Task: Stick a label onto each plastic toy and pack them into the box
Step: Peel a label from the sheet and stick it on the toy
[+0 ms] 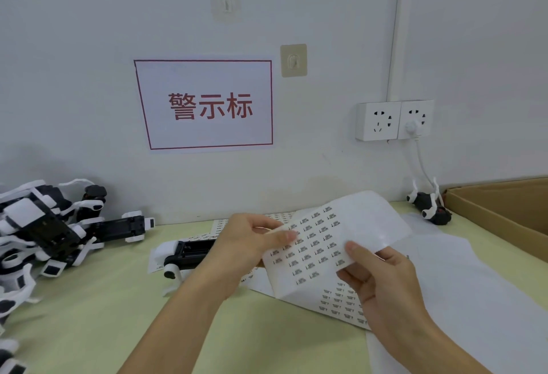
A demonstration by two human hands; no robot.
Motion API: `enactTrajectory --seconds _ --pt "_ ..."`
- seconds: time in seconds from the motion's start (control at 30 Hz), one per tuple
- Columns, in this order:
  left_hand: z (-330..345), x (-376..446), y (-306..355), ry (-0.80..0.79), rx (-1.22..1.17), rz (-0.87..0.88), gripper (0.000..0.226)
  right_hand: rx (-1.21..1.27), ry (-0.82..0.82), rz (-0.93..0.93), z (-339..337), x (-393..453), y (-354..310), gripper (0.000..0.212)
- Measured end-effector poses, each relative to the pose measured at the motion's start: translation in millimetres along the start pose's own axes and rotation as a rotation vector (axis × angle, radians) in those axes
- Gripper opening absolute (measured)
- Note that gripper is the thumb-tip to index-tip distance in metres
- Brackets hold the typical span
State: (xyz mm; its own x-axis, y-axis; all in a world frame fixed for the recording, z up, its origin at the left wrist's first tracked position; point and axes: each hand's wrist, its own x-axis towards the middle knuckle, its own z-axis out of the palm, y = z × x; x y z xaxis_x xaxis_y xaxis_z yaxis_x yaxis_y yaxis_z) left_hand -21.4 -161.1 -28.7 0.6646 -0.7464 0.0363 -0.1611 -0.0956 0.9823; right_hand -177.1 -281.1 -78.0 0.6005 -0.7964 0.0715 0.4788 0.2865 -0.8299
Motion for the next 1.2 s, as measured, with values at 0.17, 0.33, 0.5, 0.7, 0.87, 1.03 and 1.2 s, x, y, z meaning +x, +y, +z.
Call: enactTrajectory --seconds 0.17,0.33,0.5,0.7,0.87,1.03,1.2 --pt "-2 1 2 0.13 -0.052 0.066 0.019 0.016 0.002 0.015 0 -1 5 0.033" --pt "0 -1 4 0.126 -0.054 0.072 0.014 0.019 -0.014 0.011 -1 -1 6 0.035" --pt "-3 0 2 0.082 -0.022 0.095 0.014 -0.022 0.002 -0.008 0 0 2 0.017" --pt "1 -5 0 -0.44 0.285 -0.032 0.045 -0.48 -0.059 -0.151 -5 5 -16 0.019" --pt "22 -1 -10 -0.145 -0.045 0.001 0.022 -0.656 -0.241 -0.049 -12 11 -18 0.023" --pt "31 4 -18 0.214 -0.445 0.044 0.014 -0.508 -0.3 0.134 -21 18 -14 0.035" --pt "37 7 -23 0.289 -0.562 0.019 0.012 -0.449 -0.25 0.109 -23 21 -9 0.041"
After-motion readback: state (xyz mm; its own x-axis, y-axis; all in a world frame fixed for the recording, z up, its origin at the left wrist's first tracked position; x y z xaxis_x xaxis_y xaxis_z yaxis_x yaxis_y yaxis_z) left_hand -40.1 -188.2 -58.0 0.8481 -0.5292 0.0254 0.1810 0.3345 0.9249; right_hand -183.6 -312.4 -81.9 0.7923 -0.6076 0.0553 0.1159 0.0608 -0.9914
